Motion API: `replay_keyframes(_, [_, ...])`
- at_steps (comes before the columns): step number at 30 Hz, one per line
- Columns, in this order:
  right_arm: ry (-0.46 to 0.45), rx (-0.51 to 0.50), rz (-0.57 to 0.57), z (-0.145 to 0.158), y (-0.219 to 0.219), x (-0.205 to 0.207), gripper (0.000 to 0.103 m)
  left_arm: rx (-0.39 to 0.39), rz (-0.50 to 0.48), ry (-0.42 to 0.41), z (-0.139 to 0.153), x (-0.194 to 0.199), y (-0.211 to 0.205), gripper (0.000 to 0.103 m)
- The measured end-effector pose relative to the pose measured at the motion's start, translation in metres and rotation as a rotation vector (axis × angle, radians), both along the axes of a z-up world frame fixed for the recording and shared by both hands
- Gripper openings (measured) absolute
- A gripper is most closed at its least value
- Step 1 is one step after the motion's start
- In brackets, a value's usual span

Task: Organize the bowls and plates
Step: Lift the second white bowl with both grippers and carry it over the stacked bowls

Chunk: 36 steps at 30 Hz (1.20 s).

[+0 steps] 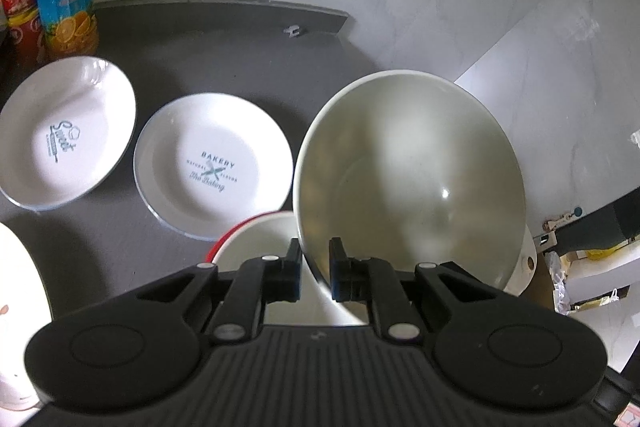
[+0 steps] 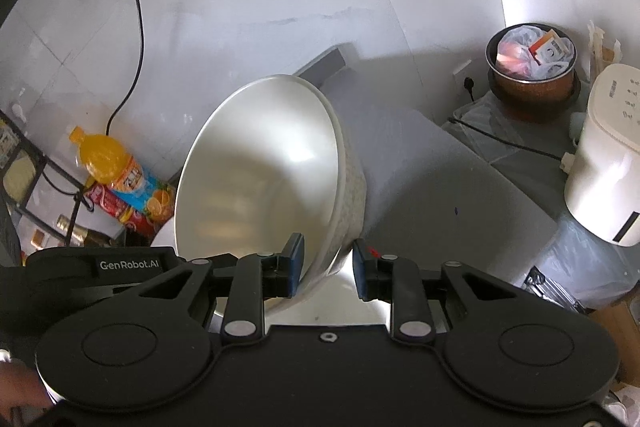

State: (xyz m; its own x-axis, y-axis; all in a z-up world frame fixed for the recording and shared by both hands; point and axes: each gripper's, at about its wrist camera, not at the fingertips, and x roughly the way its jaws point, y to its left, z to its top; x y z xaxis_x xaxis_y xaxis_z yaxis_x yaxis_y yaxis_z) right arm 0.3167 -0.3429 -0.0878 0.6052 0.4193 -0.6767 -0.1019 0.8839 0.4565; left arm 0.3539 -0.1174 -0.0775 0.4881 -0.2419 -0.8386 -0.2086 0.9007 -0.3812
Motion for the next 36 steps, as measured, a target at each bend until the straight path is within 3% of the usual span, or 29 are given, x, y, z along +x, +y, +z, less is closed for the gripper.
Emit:
replay_keyframes(16, [0.078,-0.027,0.022,-0.024,0.01,-0.028,0.026,-0.011,-0.008,0.082,-0.028,-0.031,0.006,0.012])
replay_keyframes(36, [0.199,-0.027,0.039,-0.052,0.019,-0.028,0.026,0.002,0.021,0.164,-0.052,-0.041,0.014,0.012])
